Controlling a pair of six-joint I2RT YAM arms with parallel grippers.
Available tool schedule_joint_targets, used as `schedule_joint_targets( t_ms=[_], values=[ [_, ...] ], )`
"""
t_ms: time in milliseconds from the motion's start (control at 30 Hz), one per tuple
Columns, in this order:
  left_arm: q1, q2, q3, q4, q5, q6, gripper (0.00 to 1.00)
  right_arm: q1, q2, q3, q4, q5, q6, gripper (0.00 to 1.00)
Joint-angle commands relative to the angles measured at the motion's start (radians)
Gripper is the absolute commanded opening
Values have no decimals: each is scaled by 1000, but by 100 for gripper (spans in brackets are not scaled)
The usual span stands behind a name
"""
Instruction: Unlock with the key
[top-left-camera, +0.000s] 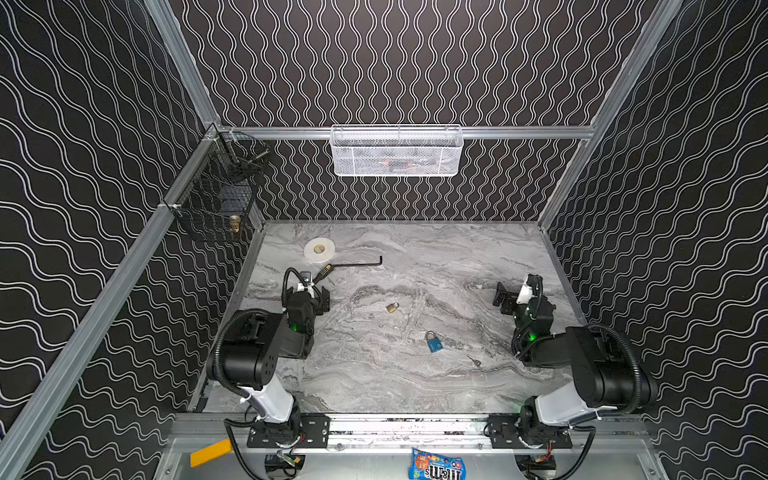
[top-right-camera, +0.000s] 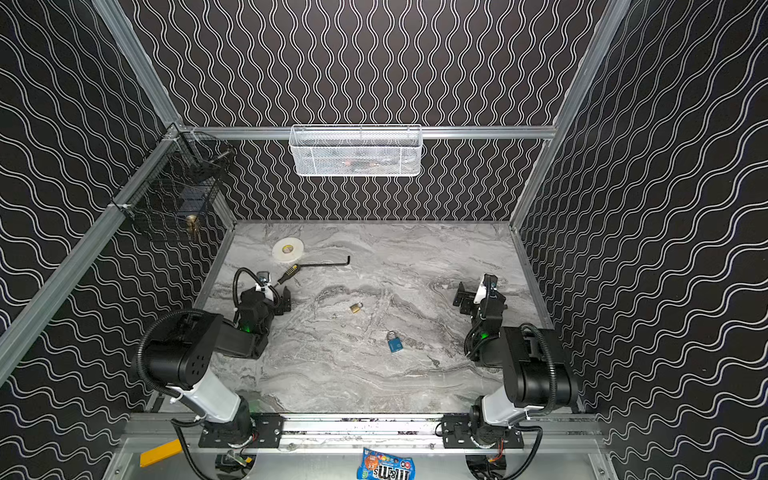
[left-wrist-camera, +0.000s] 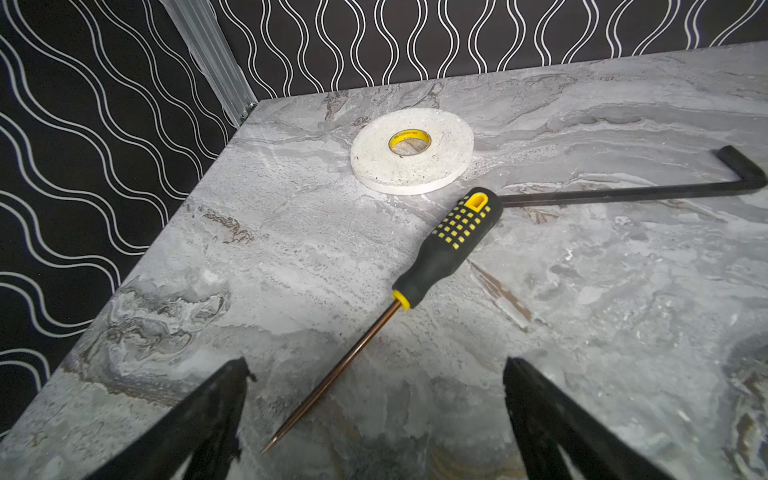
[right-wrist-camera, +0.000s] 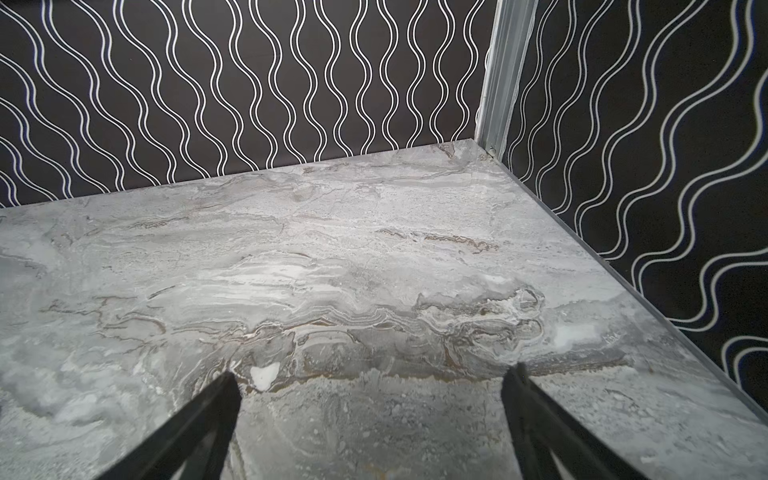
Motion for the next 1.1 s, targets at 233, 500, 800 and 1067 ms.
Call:
schedule_joint_targets(
  t_ms=[233, 500, 800, 1067],
  values=[
    [1, -1, 1, 32, 7, 13, 99, 1, -2, -4, 54, -3, -8, 99],
    [1, 0, 1, 34, 5, 15, 99, 1, -2, -3, 54, -5, -8, 99],
    [1, 0, 2, 34, 5, 13, 99, 1, -3, -4, 54, -4, -8, 99],
    [1, -2, -3, 40, 4, 14, 99, 1, -3, -3, 54, -4, -7, 99]
  ],
)
